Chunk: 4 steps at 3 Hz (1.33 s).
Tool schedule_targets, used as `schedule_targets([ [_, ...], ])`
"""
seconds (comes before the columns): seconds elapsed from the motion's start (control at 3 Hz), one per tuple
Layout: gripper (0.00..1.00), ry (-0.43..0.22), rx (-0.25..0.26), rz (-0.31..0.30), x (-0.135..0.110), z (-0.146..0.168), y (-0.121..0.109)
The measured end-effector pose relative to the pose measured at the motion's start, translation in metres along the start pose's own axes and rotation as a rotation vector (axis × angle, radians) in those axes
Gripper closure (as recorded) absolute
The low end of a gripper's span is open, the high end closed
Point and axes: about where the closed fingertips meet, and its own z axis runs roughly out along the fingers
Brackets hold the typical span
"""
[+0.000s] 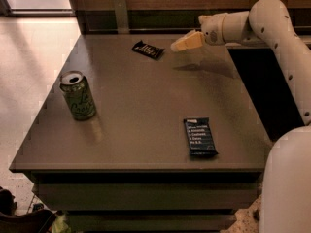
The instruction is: Pick rxbar chocolate
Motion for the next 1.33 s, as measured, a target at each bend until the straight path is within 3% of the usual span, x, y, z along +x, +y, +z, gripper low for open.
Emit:
schedule_targets([
  [0.67, 0.0, 0.032, -0.035, -0.016, 0.005, 0.052, 0.01],
  [1.33, 0.0, 0.008, -0.108, 0.007, 0.006, 0.097, 0.037],
])
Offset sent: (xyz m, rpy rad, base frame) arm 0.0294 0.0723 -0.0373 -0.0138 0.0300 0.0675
